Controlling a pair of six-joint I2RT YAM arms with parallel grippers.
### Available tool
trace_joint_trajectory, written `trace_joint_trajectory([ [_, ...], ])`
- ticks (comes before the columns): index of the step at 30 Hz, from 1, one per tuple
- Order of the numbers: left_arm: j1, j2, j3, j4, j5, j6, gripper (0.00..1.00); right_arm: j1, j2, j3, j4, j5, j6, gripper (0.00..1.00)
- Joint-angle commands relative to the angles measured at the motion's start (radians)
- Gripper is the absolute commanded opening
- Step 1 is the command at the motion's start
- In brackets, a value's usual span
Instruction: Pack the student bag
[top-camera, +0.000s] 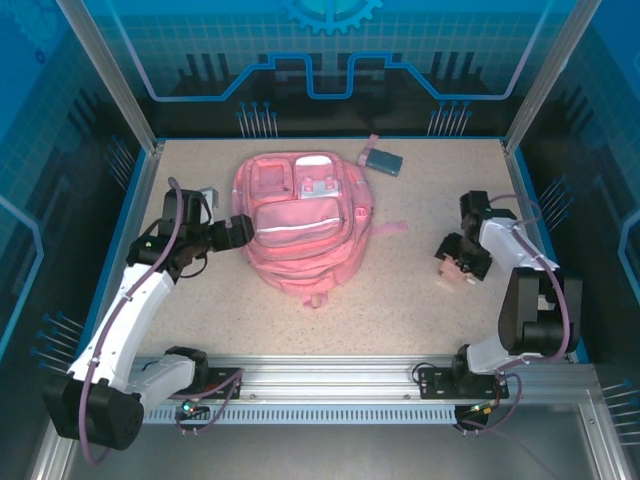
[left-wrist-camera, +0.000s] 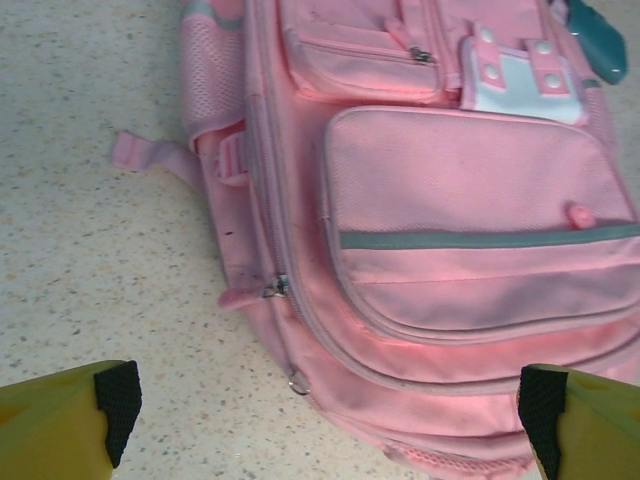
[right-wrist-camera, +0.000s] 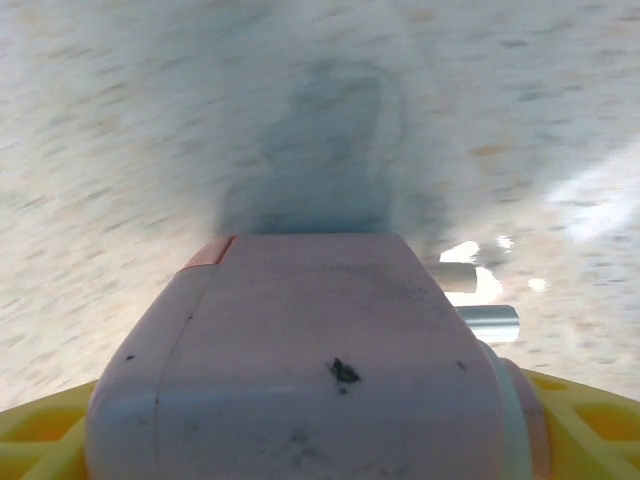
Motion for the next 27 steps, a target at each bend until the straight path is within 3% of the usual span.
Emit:
trace_joint_trajectory([
  [1, -0.033, 0.022, 0.049, -0.011, 0.07, 0.009, 0.99, 0.095, -0.023, 0.061, -0.001, -0.07, 0.03, 0.72],
  [6, -0.192, 0.107, 0.107, -0.022, 0.018, 0.091, 0.99, 0.204, -0.036, 0.113, -0.016, -0.092, 0.046, 0.71],
  [14, -0.392, 0.317, 0.218, -0.045, -0.076, 0.299, 0.95, 0.237, -0.07, 0.145, -0.03, -0.127, 0.043, 0.71],
  [21, -0.409, 0.508, 0.304, -0.103, -0.078, 0.581, 0.81, 0.236, -0.079, 0.129, -0.015, -0.15, 0.049, 0.71],
  [27, -0.408, 0.644, 0.389, -0.158, -0.111, 0.655, 0.63, 0.237, -0.083, 0.122, -0.006, -0.158, 0.049, 0.71],
])
